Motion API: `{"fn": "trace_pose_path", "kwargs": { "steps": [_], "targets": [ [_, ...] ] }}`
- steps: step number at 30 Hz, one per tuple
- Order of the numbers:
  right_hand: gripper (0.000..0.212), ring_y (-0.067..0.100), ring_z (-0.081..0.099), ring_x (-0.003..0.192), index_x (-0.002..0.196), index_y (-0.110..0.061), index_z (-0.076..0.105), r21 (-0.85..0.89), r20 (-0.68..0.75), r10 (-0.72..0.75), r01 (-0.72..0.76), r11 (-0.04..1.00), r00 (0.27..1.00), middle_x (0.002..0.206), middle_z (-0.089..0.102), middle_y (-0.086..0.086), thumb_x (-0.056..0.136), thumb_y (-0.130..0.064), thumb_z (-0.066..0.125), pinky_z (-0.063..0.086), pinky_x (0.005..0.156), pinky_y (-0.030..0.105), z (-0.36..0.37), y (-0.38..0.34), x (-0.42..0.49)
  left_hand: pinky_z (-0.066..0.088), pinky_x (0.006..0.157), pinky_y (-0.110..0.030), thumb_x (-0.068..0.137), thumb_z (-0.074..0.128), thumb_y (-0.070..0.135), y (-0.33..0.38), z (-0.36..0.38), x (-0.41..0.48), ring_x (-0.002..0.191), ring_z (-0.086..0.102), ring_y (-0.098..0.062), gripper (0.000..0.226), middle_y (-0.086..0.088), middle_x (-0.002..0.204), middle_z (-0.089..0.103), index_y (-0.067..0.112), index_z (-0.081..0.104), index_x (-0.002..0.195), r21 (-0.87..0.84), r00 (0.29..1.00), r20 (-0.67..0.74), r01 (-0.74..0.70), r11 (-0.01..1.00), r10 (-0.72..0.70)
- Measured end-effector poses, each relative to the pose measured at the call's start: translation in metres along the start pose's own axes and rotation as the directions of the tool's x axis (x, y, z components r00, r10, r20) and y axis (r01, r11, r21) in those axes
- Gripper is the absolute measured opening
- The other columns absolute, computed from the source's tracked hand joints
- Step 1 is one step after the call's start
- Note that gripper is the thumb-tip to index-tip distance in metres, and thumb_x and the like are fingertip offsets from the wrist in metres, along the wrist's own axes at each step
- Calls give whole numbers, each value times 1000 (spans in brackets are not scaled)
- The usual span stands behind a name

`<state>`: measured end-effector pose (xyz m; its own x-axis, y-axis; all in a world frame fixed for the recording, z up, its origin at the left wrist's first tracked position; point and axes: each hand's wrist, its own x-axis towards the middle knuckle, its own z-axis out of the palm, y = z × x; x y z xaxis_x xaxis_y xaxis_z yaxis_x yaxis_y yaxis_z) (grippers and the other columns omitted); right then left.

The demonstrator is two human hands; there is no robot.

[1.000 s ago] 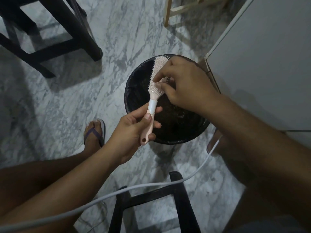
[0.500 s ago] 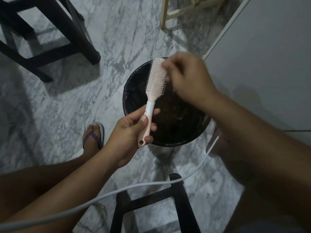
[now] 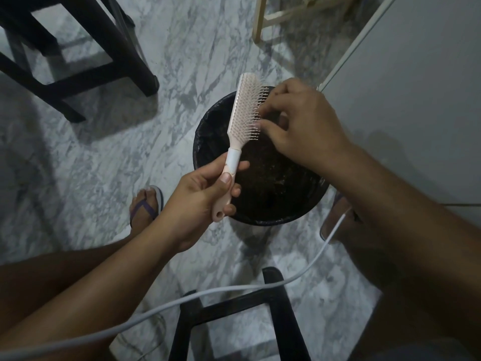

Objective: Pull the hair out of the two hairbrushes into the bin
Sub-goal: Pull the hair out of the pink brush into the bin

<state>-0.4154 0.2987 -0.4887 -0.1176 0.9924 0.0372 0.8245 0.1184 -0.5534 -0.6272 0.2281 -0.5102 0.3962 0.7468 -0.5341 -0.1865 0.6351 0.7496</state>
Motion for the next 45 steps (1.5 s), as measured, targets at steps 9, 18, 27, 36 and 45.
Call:
{"fn": "trace_pose_path", "kwargs": {
  "steps": [9, 18, 27, 36, 45],
  "targets": [
    [14, 8, 60, 62, 83, -22, 68, 546, 47, 304, -279, 790, 952, 73, 66, -4, 95, -26, 66, 51, 52, 25, -22, -3, 12, 45, 55, -22, 103, 43, 7, -8, 8, -4, 76, 56, -11, 41, -1, 129, 69, 9, 54, 143, -139, 997, 48, 59, 989, -53],
    [14, 6, 61, 86, 96, -18, 76, 103, -43, 92, -87, 991, 995, 99, 68, -3, 90, -28, 67, 50, 78, 23, -12, 9, 14, 47, 57, -24, 101, 46, 8, -21, 5, -5, 77, 56, -13, 44, -4, 135, 67, 13, 54, 145, -91, 994, 64, 90, 992, -84],
    [31, 22, 59, 110, 113, -25, 67, -265, 204, 107, -50, 963, 973, 123, 57, 0, 88, -43, 69, 48, 87, 38, -13, -9, 7, 31, 62, -36, 104, 50, 20, -34, -2, -11, 79, 44, -29, 36, -16, 107, 62, 37, 67, 130, 176, 995, 59, 71, 982, -83],
    [18, 27, 62, 103, 105, -20, 73, -271, 186, 29, 22, 962, 982, 117, 60, 2, 93, -32, 67, 54, 84, 45, -4, -5, 11, 30, 64, -40, 103, 51, 22, -32, -1, -10, 78, 44, -25, 35, -15, 113, 58, 38, 67, 130, 163, 996, 27, 76, 984, -81],
    [16, 12, 66, 88, 99, -12, 75, 92, 51, 163, -167, 982, 985, 96, 71, -2, 96, -20, 61, 52, 84, 29, 5, 4, 13, 43, 53, -22, 94, 51, 11, -26, 8, -10, 72, 56, -11, 49, -5, 135, 67, 13, 56, 142, -146, 986, 84, 153, 977, -142]
  ]
}}
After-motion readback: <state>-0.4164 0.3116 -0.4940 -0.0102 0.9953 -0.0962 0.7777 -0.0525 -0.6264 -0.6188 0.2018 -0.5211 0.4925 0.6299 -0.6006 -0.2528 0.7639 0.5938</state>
